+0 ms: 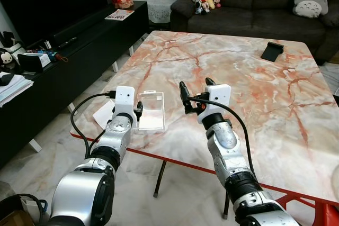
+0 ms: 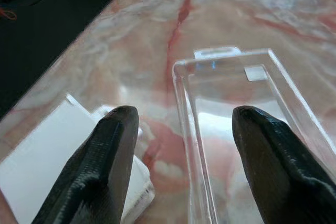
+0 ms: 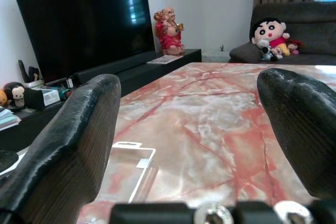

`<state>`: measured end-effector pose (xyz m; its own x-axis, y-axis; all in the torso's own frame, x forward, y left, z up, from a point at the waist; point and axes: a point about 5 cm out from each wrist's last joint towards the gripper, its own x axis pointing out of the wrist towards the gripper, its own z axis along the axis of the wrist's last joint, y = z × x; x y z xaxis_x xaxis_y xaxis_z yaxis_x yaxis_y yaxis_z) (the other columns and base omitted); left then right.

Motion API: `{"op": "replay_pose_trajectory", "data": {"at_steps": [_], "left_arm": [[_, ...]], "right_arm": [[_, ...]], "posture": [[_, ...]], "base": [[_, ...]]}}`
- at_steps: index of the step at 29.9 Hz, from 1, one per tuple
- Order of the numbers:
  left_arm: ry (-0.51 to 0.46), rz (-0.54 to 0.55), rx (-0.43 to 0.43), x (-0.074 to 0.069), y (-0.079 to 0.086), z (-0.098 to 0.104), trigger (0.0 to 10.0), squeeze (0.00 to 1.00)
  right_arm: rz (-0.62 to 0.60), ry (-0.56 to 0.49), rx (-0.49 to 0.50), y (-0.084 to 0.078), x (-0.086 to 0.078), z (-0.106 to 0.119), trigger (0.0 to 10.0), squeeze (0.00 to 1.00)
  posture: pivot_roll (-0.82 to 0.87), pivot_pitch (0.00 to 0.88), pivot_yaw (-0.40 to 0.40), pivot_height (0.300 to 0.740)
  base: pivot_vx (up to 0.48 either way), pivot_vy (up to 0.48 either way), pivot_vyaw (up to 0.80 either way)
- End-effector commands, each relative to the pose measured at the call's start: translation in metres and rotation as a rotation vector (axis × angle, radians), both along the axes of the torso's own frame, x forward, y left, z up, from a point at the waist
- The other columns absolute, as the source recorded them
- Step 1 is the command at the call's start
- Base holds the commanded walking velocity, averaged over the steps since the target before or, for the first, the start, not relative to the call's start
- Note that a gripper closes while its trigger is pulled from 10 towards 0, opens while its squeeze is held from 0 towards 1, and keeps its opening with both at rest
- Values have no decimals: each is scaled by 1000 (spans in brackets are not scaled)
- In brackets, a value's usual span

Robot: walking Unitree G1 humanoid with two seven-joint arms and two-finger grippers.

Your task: Picking trash to rubbish bin

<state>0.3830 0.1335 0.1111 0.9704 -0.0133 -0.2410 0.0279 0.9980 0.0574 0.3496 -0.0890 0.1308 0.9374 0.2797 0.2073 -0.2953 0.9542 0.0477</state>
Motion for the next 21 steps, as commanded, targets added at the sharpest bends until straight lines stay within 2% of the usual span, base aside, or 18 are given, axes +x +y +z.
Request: {"op": "replay_pose_trajectory", "data": {"at_steps": [1, 7, 14, 21], "left_arm": [[59, -5, -20, 0, -1, -4, 10000, 0], [120, -11, -12, -5, -4, -15, 10000, 0], [129, 2, -12, -5, -3, -14, 10000, 0], [187, 9, -5, -9, -3, -22, 10000, 0]], "right_arm": [[16, -7, -3, 4, -1, 3, 10000, 0], [27, -5, -4, 5, -2, 2, 10000, 0], [33, -4, -4, 6, -2, 2, 10000, 0], [42, -2, -8, 7, -3, 1, 10000, 0]], "posture": [[-90, 0, 30, 740], [-91, 0, 30, 740], [-92, 0, 31, 740], [-90, 0, 29, 740]], "base": [[0, 0, 0], [0, 0, 0], [0, 0, 0], [0, 0, 0]]}}
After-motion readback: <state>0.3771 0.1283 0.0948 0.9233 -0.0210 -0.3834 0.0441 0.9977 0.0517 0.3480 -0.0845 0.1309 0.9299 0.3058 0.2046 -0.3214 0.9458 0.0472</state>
